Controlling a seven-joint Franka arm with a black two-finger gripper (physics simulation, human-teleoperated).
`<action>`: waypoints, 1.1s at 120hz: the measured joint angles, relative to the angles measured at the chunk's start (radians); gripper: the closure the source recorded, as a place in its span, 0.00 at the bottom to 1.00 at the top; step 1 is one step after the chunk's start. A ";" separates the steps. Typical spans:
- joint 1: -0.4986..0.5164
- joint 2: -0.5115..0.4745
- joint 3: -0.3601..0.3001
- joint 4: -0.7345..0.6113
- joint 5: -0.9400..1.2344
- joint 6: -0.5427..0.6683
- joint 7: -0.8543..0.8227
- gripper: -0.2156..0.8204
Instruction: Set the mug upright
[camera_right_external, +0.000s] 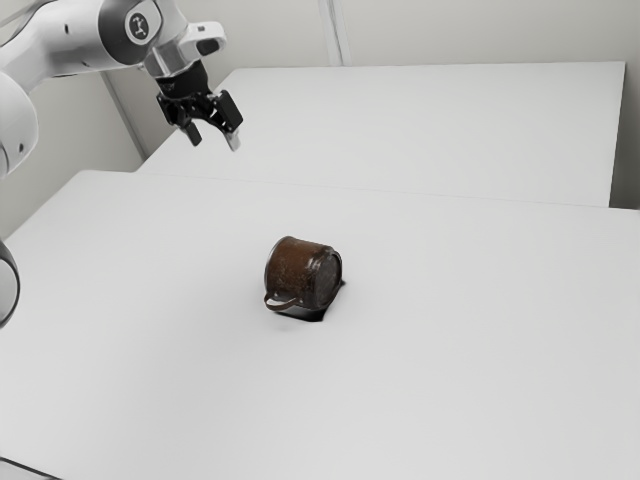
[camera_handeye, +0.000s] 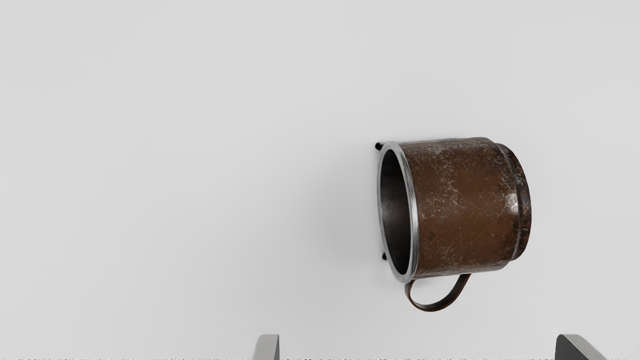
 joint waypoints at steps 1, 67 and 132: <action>0.000 0.000 0.000 0.000 0.000 -0.001 0.000 0.21; 0.051 0.006 0.052 -0.238 -0.387 -0.013 0.057 0.21; 0.118 0.200 0.061 -0.302 -0.772 -0.010 0.381 0.21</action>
